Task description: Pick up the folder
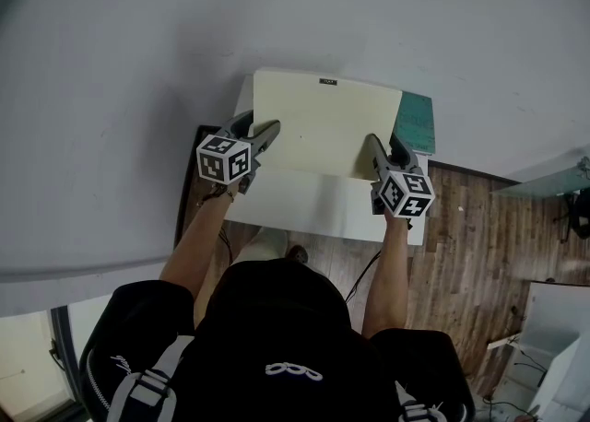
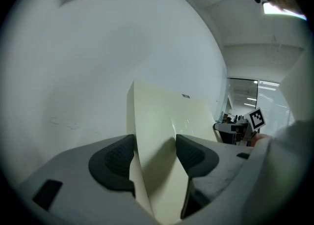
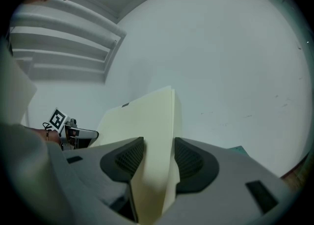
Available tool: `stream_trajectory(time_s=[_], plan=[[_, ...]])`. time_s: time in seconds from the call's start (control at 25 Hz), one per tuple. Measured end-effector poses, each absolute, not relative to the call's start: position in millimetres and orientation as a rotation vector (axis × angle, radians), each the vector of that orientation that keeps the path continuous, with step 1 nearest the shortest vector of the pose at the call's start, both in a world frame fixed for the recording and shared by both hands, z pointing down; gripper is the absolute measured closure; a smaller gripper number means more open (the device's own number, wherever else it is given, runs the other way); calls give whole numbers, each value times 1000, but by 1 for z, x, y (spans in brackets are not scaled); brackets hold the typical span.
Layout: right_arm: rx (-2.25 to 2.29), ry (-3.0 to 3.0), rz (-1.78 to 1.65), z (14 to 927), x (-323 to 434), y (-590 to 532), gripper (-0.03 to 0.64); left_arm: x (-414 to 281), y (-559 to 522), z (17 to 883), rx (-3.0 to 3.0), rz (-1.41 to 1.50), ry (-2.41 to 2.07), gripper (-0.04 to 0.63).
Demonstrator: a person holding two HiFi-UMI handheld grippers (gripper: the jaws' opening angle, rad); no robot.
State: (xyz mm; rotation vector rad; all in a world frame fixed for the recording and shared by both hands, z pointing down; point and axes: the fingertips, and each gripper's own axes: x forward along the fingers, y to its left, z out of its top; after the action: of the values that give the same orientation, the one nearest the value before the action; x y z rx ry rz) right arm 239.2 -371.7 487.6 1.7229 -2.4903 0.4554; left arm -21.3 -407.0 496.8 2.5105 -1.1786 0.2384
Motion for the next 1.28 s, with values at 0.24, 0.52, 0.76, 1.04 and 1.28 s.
stream_trajectory(time_s=[0.24,0.52,0.76,1.04,1.28], plan=[[1697,-2492,468,495,238,-359,408,-24,-394,497,2499,220,-1191,331],[1671,-2496,465,498,232,-345,408,-30,-376,501,2486,211,-1198,331],[1662,-2498,464,499,225,-336,408,-37,-366,500,2485,212,-1205,332],[1657,-2490,452,500,220,-326,408,-43,-356,504,2485,218,-1200,331],[1661,-2486,457,504,218,-318,408,-45,-349,508,2484,226,-1197,331]])
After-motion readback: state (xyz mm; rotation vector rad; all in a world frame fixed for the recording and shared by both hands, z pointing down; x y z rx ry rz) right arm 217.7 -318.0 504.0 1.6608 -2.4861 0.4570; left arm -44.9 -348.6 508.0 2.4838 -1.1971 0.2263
